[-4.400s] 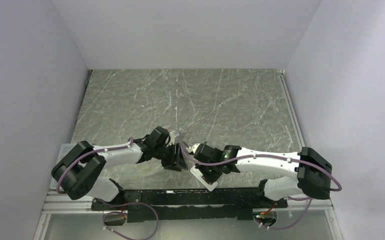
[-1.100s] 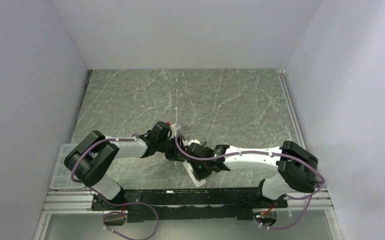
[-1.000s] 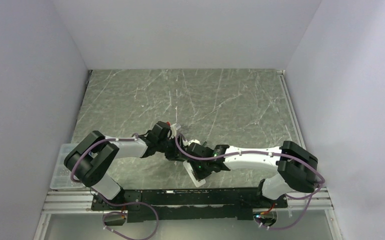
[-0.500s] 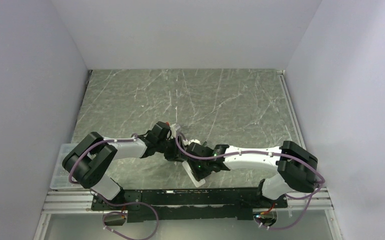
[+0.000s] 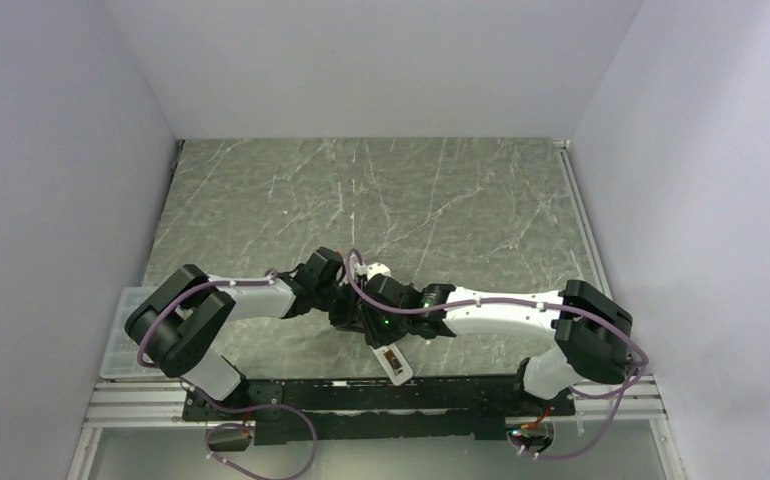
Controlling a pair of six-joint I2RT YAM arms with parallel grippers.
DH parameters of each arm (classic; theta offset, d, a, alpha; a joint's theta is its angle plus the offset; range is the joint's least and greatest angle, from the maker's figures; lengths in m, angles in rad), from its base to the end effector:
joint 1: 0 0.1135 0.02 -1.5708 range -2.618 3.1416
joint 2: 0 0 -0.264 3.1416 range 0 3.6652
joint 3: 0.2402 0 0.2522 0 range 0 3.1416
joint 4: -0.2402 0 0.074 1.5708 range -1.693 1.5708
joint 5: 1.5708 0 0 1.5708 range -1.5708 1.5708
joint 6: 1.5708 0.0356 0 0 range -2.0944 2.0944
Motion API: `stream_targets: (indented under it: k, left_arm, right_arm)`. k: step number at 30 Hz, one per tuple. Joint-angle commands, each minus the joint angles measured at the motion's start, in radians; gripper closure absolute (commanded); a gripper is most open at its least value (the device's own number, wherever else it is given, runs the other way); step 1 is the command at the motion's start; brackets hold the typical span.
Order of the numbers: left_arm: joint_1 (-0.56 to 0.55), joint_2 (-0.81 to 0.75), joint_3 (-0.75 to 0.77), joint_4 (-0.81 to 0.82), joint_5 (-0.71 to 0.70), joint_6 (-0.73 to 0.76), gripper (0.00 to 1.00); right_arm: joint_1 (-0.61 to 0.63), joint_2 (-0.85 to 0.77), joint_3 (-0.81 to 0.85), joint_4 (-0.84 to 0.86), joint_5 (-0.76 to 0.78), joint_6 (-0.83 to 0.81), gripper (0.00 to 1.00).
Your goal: Load the batteries into the remote control
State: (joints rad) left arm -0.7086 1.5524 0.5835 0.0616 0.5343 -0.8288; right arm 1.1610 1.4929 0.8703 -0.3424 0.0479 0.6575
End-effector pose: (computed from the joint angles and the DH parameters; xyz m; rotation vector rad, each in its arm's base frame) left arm 0.1915 -0.1880 0.1271 0.0944 2.7840 -1.2098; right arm 0.1194 0.2707 0.1925 -0.6446 2.5865 0.6181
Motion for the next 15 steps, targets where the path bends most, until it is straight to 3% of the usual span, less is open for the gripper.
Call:
stream_targets:
  k: [1, 15]
  left_arm:
    - [-0.005, -0.013, -0.013, -0.06, -0.018, 0.018, 0.57]
    - [-0.005, -0.059, 0.024, -0.188, -0.072, 0.059, 0.56]
  right_arm:
    - [-0.002, -0.024, 0.048, -0.011, 0.037, -0.011, 0.64]
    - [0.023, -0.205, -0.034, -0.195, -0.043, 0.022, 0.67]
